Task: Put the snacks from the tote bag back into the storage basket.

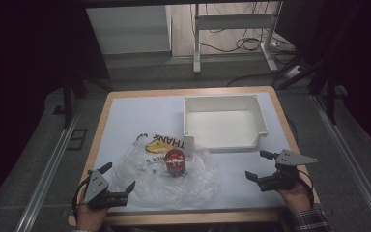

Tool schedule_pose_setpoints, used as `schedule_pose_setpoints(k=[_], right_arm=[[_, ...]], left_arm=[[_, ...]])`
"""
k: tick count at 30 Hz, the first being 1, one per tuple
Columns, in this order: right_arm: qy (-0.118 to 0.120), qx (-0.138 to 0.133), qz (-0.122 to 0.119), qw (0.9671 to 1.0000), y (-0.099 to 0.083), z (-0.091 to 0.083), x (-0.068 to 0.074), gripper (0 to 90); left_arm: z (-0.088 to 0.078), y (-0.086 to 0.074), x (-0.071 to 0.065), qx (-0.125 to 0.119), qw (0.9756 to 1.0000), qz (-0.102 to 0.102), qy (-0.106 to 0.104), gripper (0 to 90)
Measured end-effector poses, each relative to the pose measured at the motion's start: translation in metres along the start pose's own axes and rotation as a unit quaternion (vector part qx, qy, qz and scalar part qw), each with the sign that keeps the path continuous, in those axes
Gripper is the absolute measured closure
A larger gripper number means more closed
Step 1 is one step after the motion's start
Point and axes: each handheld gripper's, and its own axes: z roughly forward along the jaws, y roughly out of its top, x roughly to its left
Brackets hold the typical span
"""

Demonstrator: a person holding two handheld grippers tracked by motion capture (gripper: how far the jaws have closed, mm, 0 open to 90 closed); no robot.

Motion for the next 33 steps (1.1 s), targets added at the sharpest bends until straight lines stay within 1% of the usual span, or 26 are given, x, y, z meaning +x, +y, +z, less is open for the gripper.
schedule_pose_setpoints(k=[1,3,4,7,10,11,13,15,21,23,27,28,31,32,33], right_arm=[[0.002,0.001,-0.003,1.0000,0.001,0.001,0.001,1.4],[0.003,0.002,-0.003,1.0000,0.001,0.001,0.002,1.2],[0.010,0.004,-0.002,0.9999,0.002,0.002,0.003,0.7],[0.004,0.011,-0.008,0.9999,0.001,0.003,0.005,0.0],[-0.003,0.019,-0.006,0.9998,0.001,0.002,0.007,0.0],[-0.008,0.023,-0.007,0.9997,0.001,0.001,0.008,0.0],[-0.007,0.025,-0.005,0.9996,0.001,0.001,0.009,0.0],[-0.004,0.027,-0.003,0.9996,0.001,0.001,0.009,0.0],[0.007,0.026,0.000,0.9996,0.001,0.002,0.008,0.0],[0.005,0.034,-0.003,0.9994,0.001,0.003,0.008,0.0],[0.010,0.035,-0.005,0.9993,0.002,0.005,0.011,0.0],[0.008,0.037,-0.007,0.9992,0.003,0.005,0.012,0.0],[0.013,0.036,-0.013,0.9992,0.004,0.008,0.015,0.0],[0.010,0.040,-0.017,0.9990,0.005,0.008,0.015,0.0],[0.013,0.033,-0.019,0.9992,0.005,0.009,0.016,0.0]], left_arm=[[0.001,0.000,-0.002,0.001,1.0000,0.004,-0.005,0.0],[0.001,0.000,-0.002,0.001,0.9999,0.005,-0.009,0.0],[0.001,0.000,-0.003,0.001,0.9999,0.007,-0.012,0.0],[0.001,0.000,-0.004,0.001,0.9997,0.005,-0.024,0.0],[0.000,-0.001,-0.003,-0.003,0.9996,0.000,-0.030,0.0],[0.000,-0.001,-0.002,-0.005,0.9995,-0.003,-0.030,0.0],[0.000,-0.001,0.001,-0.008,0.9994,-0.011,-0.030,0.0],[0.000,-0.001,0.002,-0.008,0.9994,-0.013,-0.031,0.0],[0.002,-0.001,-0.002,-0.003,0.9994,-0.005,-0.034,0.0],[0.002,-0.001,-0.002,-0.002,0.9994,-0.005,-0.033,0.0],[0.001,-0.001,-0.001,-0.003,0.9995,-0.007,-0.030,0.0],[0.001,-0.001,-0.001,-0.003,0.9996,-0.006,-0.029,0.0],[0.000,-0.001,-0.002,-0.003,0.9996,-0.006,-0.028,0.0],[-0.001,-0.001,-0.002,-0.004,0.9996,-0.006,-0.027,0.0],[-0.001,-0.001,-0.002,-0.004,0.9996,-0.006,-0.027,0.0]])
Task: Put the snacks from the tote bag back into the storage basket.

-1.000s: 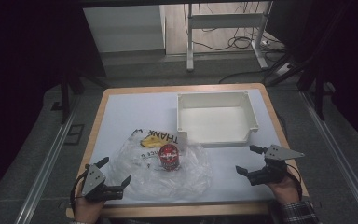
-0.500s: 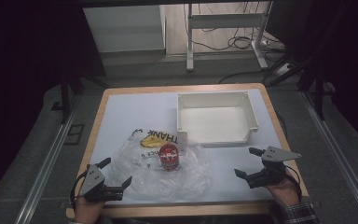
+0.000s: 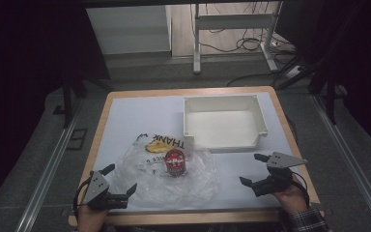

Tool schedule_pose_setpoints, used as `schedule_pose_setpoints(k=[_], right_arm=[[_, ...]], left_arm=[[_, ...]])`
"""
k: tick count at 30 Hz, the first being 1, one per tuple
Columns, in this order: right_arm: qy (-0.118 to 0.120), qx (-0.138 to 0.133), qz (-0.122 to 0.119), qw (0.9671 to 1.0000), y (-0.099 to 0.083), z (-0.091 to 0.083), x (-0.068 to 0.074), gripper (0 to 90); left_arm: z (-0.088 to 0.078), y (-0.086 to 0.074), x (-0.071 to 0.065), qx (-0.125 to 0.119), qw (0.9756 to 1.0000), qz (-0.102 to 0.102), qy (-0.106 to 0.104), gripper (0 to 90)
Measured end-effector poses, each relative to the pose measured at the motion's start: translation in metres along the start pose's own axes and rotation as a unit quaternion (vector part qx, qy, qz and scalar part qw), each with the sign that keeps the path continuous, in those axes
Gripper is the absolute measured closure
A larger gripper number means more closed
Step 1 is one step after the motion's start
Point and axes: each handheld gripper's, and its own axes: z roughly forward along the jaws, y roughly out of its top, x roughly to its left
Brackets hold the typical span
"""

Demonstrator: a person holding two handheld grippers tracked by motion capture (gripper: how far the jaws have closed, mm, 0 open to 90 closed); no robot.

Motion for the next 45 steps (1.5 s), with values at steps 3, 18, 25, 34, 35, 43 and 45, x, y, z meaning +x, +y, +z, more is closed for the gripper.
schedule_pose_setpoints(k=[3,18,25,34,35,43,45], right_arm=[[0.000,-0.007,0.000,1.0000,0.001,0.000,0.000,0.0],[0.009,-0.011,0.005,0.9999,0.009,0.008,0.000,0.0],[0.015,0.005,-0.008,0.9998,0.012,0.016,0.005,0.0],[0.016,0.007,-0.021,0.9996,0.016,0.021,0.006,0.0],[0.016,0.007,-0.021,0.9996,0.016,0.021,0.006,0.0],[0.034,0.009,-0.020,0.9992,0.020,0.027,0.009,0.0],[0.040,0.006,-0.017,0.9990,0.021,0.029,0.010,0.0]], left_arm=[[0.000,0.000,0.000,-0.001,1.0000,0.000,0.001,0.0],[0.001,0.000,0.000,0.002,1.0000,0.002,0.003,0.0],[0.002,0.000,-0.001,0.005,1.0000,0.005,0.003,0.0],[0.003,0.000,-0.002,0.007,0.9999,0.008,0.004,0.0],[0.003,0.000,-0.002,0.008,0.9999,0.009,0.004,0.0],[0.004,0.000,-0.003,0.009,0.9999,0.011,0.004,0.0],[0.004,0.000,-0.003,0.010,0.9999,0.013,0.004,0.0]])
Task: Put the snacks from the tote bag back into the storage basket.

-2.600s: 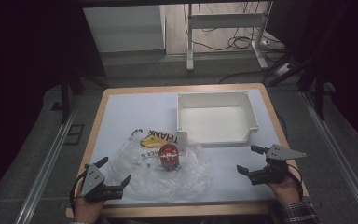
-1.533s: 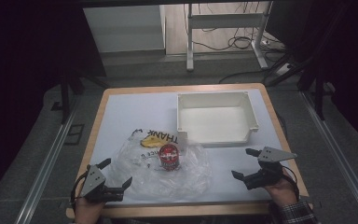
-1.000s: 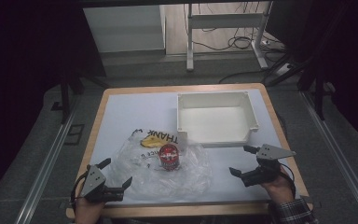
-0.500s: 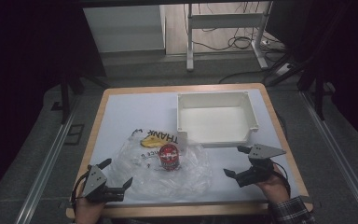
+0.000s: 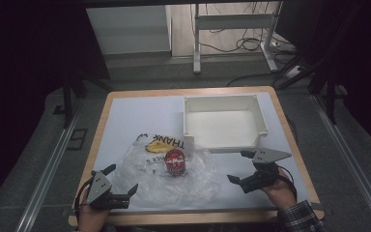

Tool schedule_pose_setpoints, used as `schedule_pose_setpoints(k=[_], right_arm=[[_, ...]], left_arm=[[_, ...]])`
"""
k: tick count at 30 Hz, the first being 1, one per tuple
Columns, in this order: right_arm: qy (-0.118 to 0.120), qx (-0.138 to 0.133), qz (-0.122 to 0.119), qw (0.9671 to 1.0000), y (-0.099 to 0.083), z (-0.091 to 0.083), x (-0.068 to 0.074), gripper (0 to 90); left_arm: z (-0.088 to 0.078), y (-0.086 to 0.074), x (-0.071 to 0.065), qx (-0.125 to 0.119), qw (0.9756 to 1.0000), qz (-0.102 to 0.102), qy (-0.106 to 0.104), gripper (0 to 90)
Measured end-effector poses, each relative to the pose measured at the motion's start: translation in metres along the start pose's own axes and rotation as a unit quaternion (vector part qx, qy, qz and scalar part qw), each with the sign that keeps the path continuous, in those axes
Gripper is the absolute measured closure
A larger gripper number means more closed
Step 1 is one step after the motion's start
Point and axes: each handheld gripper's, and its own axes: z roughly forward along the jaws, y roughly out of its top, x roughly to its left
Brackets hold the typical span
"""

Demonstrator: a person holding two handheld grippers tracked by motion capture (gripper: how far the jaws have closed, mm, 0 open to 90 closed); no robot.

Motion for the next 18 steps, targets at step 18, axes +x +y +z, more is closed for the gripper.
schedule_pose_setpoints(k=[18], right_arm=[[0.021,0.022,-0.015,0.9994,0.008,0.018,-0.003,0.0]], left_arm=[[0.002,0.000,-0.001,0.002,1.0000,0.003,0.000,0.0]])
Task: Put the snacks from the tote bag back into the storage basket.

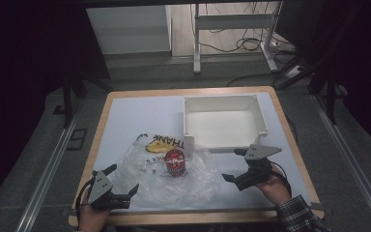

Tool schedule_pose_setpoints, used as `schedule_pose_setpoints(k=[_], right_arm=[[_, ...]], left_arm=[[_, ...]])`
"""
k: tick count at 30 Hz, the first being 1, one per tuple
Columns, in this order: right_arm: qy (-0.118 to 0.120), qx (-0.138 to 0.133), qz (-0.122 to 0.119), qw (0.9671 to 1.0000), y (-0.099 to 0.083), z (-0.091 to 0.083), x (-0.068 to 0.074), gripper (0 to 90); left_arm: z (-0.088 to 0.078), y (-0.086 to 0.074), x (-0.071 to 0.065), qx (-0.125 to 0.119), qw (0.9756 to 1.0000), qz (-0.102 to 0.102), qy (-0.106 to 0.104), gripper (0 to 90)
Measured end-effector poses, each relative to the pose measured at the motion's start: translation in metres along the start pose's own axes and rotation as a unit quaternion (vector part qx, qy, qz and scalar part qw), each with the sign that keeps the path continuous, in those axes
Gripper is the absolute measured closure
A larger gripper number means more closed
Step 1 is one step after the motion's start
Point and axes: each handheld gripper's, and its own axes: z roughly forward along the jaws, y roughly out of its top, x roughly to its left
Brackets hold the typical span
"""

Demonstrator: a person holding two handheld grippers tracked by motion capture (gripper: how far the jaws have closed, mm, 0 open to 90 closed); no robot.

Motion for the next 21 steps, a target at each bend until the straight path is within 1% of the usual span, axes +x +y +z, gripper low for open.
schedule_pose_setpoints(k=[4,6,9,13,15,21], right_arm=[[0.001,0.000,0.003,1.0000,0.002,0.001,-0.001,0.0],[0.003,0.000,0.000,1.0000,0.003,0.001,-0.001,0.0],[0.007,-0.005,0.004,1.0000,0.004,0.002,0.000,0.0],[0.015,-0.012,0.000,0.9998,0.005,0.005,0.001,0.0],[0.016,-0.014,-0.001,0.9998,0.006,0.006,0.001,0.0],[0.020,-0.014,-0.002,0.9997,0.009,0.011,0.000,0.0]], left_arm=[[0.000,0.000,0.001,-0.002,1.0000,-0.003,-0.001,0.0],[0.000,0.000,0.001,-0.003,1.0000,-0.006,-0.001,0.0],[-0.001,0.000,0.001,-0.004,1.0000,-0.009,-0.002,0.0],[-0.001,-0.001,0.002,-0.007,0.9999,-0.013,-0.005,0.0],[-0.002,-0.001,0.003,-0.013,0.9997,-0.016,-0.010,0.0],[-0.001,-0.001,0.002,-0.014,0.9997,-0.016,-0.011,0.0]])
